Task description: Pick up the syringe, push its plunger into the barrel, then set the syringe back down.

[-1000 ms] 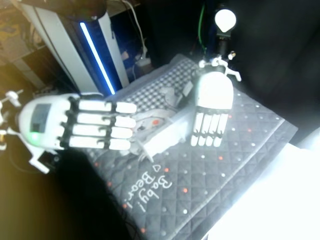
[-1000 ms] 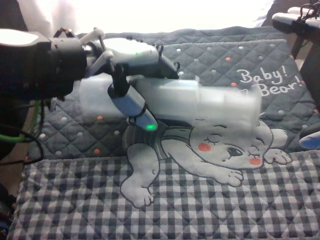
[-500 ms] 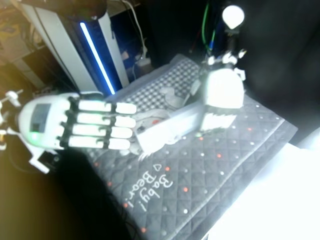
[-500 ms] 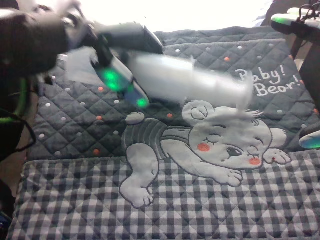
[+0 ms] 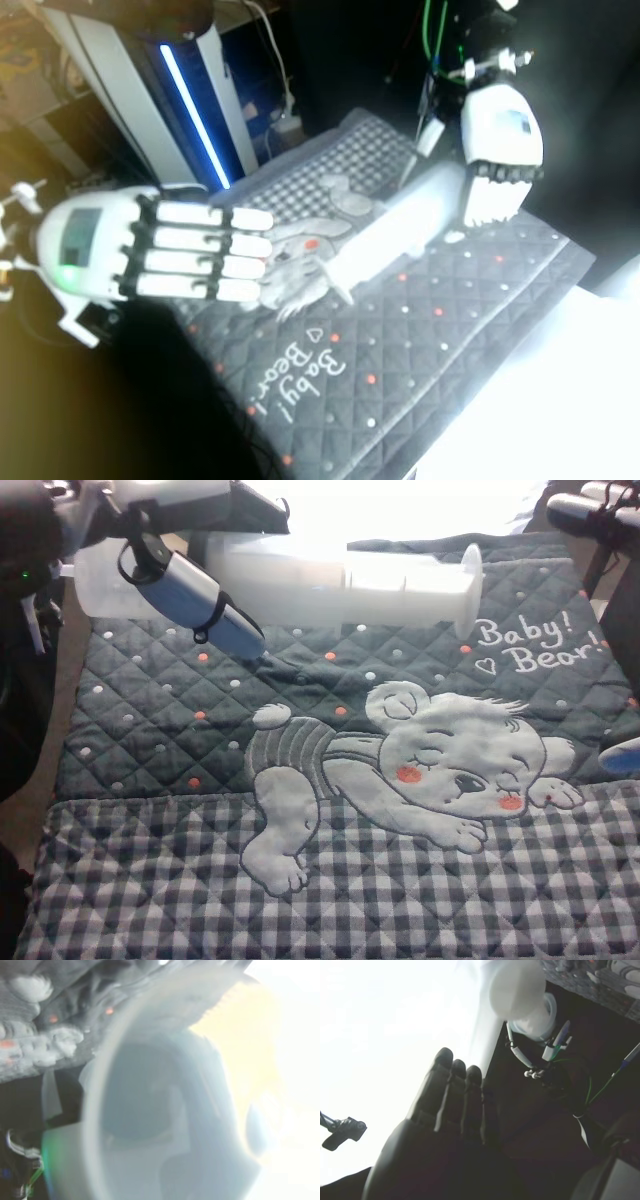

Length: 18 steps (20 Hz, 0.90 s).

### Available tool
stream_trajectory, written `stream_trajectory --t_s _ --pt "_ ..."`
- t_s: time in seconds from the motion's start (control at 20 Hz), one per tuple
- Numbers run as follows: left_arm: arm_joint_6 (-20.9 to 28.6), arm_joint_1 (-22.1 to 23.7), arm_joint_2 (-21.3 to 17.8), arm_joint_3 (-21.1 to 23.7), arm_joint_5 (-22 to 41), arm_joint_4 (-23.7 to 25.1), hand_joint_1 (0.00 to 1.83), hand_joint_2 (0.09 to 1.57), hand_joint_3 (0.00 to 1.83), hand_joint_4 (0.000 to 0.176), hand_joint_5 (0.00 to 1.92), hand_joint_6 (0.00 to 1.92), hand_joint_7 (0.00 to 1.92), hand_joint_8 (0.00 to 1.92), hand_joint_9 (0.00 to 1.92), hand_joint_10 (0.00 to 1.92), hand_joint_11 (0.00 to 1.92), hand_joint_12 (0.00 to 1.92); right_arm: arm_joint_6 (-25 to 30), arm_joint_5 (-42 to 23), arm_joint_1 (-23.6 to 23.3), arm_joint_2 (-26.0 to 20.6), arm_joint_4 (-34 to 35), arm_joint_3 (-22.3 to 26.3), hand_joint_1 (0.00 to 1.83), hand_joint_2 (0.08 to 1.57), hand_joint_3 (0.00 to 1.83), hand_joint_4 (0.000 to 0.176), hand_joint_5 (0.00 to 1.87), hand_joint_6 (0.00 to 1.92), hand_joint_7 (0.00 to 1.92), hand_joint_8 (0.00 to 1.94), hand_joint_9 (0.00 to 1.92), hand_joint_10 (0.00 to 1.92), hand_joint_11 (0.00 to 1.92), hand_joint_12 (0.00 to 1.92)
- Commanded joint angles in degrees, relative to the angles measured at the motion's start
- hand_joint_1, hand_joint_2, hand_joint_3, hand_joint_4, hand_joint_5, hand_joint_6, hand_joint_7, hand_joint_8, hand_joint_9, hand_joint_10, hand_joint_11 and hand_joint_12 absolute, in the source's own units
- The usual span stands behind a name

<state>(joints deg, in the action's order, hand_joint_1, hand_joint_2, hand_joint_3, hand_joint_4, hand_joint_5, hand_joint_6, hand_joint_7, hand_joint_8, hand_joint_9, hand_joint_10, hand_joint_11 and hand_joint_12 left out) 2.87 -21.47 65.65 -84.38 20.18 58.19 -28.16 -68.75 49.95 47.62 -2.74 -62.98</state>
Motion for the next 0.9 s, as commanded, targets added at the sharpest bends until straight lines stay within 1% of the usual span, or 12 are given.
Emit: stream_trajectory --t_s 0.0,0.1,0.2,0.3,0.4,0.45,0.5,0.55,0.6,0.65,0.7,0.85 --pt "0.25 1.32 -0.76 -0.03 5.15 -3.56 1.5 1.12 0.0 0.176 0.91 1.92 1.22 1.92 1.37 1.92 1.42 1.92 0.23 -7.15 -0.54 -0.2 2.0 -0.07 0.75 0.63 0.01 0.033 0.03 0.0 0.16 0.0 0.11 0.01 0.2 0.0" --pt "-0.44 1.36 -1.71 0.48 7.39 -7.18 1.49 1.14 0.01 0.176 0.92 1.92 1.25 1.92 1.38 1.92 1.42 1.92 0.23 -7.22 -0.54 -0.2 2.08 -0.03 0.74 0.64 0.01 0.045 0.03 0.0 0.18 0.01 0.11 0.01 0.19 0.0" --pt "-0.44 1.3 -2.47 0.78 9.86 -10.64 1.47 1.13 0.0 0.175 1.05 1.92 1.3 1.92 1.42 1.92 1.45 1.92 0.23 -7.23 -0.54 -0.2 2.1 0.0 0.74 0.64 0.01 0.044 0.03 0.0 0.19 0.01 0.11 0.01 0.19 0.0" --pt "-1.87 0.89 -3.29 1.01 12.71 -13.83 1.49 1.12 0.0 0.176 1.06 1.92 1.3 1.92 1.42 1.92 1.47 1.92 0.23 -7.26 -0.54 -0.2 2.11 0.01 0.74 0.65 0.01 0.048 0.03 0.0 0.19 0.01 0.11 0.0 0.2 0.0" --pt "-1.87 0.21 -3.82 1.11 15.54 -17.04 1.57 1.13 0.0 0.176 1.02 1.92 1.29 1.92 1.44 1.92 1.5 1.92 0.23 -7.28 -0.54 -0.16 2.14 0.01 0.75 0.66 0.01 0.034 0.05 0.01 0.19 0.0 0.13 0.01 0.24 0.02" --pt "-1.86 -0.27 -4.08 1.14 17.05 -18.79 1.66 1.09 0.0 0.174 1.07 1.92 1.33 1.92 1.5 1.92 1.57 1.92 0.23 -7.28 -0.53 -0.11 2.15 0.0 0.71 0.65 0.01 0.034 0.06 0.01 0.2 0.01 0.13 0.01 0.25 0.03" --pt "-1.86 -0.73 -4.41 1.24 18.76 -20.71 1.68 1.09 0.0 0.175 1.1 1.92 1.33 1.92 1.5 1.92 1.57 1.92 0.23 -7.28 -0.53 -0.08 2.16 0.0 0.72 0.66 0.01 0.048 0.07 0.01 0.21 0.01 0.13 0.01 0.26 0.03" --pt "-1.84 -1.25 -4.68 1.35 20.32 -22.42 1.64 1.11 0.0 0.176 1.11 1.92 1.33 1.92 1.49 1.92 1.58 1.92 0.23 -7.28 -0.53 -0.04 2.18 0.0 0.72 0.66 0.01 0.047 0.07 0.01 0.21 0.01 0.14 0.01 0.26 0.03" --pt "-1.84 -1.86 -4.97 1.5 21.68 -24.06 1.62 1.12 0.0 0.176 1.1 1.92 1.32 1.92 1.45 1.92 1.57 1.92 0.23 -7.28 -0.53 0.0 2.18 0.0 0.73 0.66 0.01 0.054 0.07 0.01 0.21 0.01 0.14 0.01 0.26 0.03" --pt "-1.84 -2.62 -5.25 1.67 23.82 -26.01 1.63 1.13 0.0 0.176 1.04 1.92 1.25 1.92 1.36 1.92 1.48 1.92 0.23 -7.28 -0.53 0.04 2.18 0.0 0.72 0.66 0.0 0.045 0.07 0.01 0.22 0.01 0.14 0.01 0.26 0.02" --pt "-1.84 -3.07 -5.42 1.78 24.93 -27.09 1.62 1.13 0.0 0.176 1.01 1.92 1.19 1.92 1.28 1.92 1.39 1.92 0.23 -7.29 -0.53 0.04 2.2 0.0 0.7 0.64 0.0 0.053 0.07 0.01 0.22 0.01 0.14 0.01 0.25 0.02" --pt "-1.84 -4.57 -6.1 2.12 29.47 -31.45 1.57 1.2 0.02 0.176 0.88 1.92 1.09 1.92 1.17 1.92 1.27 1.92 0.23 -7.29 -0.53 0.18 2.28 0.01 0.71 0.65 0.0 0.046 0.08 0.0 0.25 0.01 0.15 0.01 0.25 0.02"
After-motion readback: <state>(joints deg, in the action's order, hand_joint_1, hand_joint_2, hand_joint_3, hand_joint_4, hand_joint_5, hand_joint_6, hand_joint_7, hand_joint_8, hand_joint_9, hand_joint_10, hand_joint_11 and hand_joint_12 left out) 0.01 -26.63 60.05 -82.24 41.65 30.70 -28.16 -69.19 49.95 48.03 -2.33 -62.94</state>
